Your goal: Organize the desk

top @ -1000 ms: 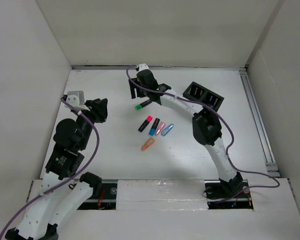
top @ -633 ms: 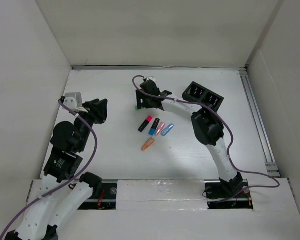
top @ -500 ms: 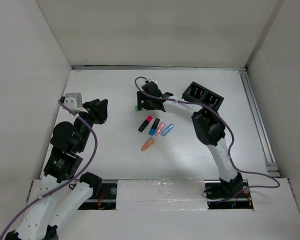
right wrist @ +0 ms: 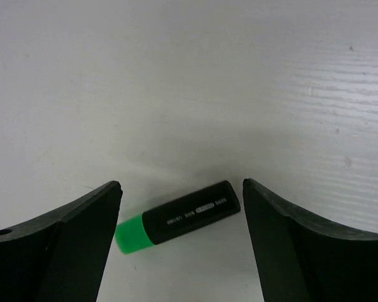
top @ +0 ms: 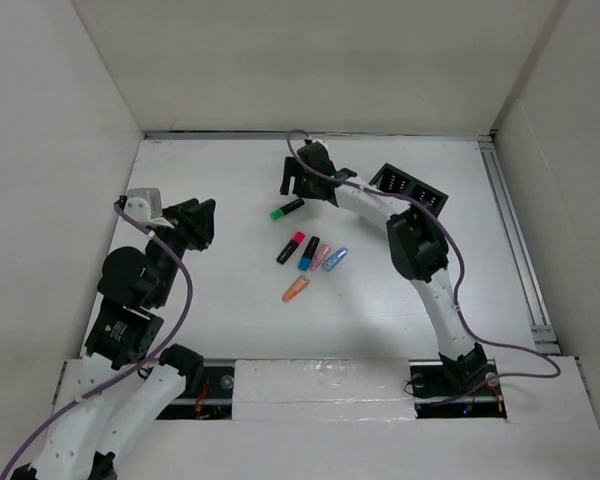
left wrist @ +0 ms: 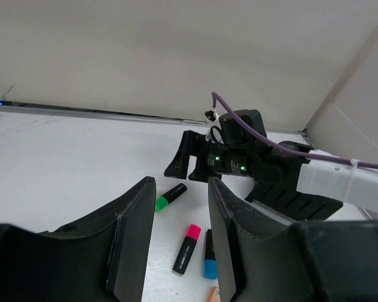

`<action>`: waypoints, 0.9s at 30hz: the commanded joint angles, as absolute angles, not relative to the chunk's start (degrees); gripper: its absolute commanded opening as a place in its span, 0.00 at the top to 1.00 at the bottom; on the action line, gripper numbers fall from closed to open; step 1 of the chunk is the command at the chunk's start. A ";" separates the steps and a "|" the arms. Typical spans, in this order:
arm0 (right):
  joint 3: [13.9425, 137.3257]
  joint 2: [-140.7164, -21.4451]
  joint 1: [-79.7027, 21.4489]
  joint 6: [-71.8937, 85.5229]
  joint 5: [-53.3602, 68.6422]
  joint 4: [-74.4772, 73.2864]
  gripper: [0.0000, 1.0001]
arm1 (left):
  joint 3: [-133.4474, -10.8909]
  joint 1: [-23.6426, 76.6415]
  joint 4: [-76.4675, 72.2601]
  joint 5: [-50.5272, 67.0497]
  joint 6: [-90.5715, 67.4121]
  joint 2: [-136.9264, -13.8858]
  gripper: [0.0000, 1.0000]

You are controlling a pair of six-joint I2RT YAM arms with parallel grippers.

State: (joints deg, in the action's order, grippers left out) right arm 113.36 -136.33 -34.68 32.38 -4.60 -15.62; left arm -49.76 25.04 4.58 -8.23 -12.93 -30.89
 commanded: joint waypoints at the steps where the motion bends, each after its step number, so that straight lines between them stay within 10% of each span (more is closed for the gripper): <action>1: 119.87 -139.56 -36.39 30.50 -6.76 -20.99 0.18 | -50.71 25.22 2.11 -8.35 -12.83 -29.27 0.65; 15: 106.27 -127.98 -40.07 28.04 -22.23 -16.17 0.18 | -50.19 25.22 1.14 -6.07 -13.27 -27.69 0.64; 27: 107.74 -132.36 -40.61 29.44 -10.47 -15.55 0.17 | -50.10 25.22 1.05 -5.80 -13.27 -27.86 0.64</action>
State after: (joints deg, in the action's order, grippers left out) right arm 103.15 -131.00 -39.88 29.21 -14.59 -17.45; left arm -49.76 25.04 4.10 -6.85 -12.95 -27.94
